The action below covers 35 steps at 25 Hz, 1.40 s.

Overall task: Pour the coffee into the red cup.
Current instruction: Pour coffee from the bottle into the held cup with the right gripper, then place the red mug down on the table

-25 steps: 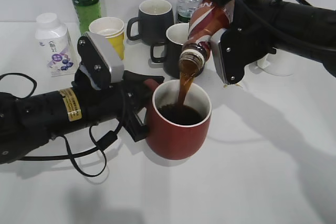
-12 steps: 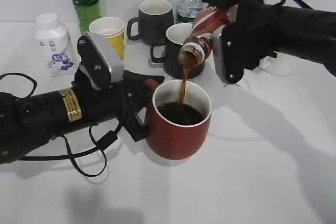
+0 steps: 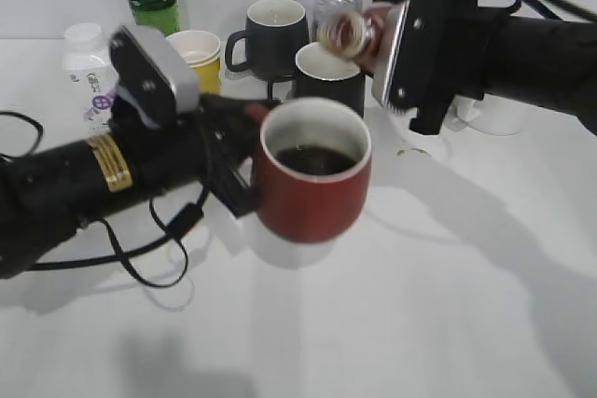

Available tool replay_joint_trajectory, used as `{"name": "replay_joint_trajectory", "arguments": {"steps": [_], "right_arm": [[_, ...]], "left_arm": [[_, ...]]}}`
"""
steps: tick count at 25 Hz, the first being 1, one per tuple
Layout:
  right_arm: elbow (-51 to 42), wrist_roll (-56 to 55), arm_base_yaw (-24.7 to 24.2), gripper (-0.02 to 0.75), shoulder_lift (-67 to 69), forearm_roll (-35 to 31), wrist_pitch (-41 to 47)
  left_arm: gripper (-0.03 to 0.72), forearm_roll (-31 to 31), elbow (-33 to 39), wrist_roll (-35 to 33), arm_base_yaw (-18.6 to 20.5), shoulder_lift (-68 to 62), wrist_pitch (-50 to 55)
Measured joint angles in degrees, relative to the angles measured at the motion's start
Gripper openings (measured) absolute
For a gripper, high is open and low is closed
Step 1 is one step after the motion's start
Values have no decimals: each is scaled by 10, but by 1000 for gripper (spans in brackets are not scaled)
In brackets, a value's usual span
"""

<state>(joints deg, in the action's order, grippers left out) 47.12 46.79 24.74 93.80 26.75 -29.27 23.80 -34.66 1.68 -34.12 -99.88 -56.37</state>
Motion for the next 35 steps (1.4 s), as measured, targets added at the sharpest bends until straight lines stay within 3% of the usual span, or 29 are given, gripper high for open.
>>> {"name": "replay_joint_trajectory", "arguments": {"steps": [6, 9, 16, 19, 27, 35], "right_arm": [[1, -162, 0, 510, 0, -24, -62], [1, -219, 0, 510, 0, -88, -89], [0, -316, 0, 510, 0, -279, -70], [-20, -350, 0, 510, 0, -331, -70], [-90, -376, 0, 510, -1, -390, -68], [-101, -384, 0, 510, -1, -393, -68]], "left_arm": [[69, -79, 1, 0, 0, 44, 56], [69, -123, 2, -6, 0, 57, 74], [69, -284, 4, -103, 1, 58, 86], [69, -347, 4, -133, 11, 58, 88], [69, -372, 4, -141, 85, 2, 72], [69, -364, 4, -142, 93, -83, -47]]}}
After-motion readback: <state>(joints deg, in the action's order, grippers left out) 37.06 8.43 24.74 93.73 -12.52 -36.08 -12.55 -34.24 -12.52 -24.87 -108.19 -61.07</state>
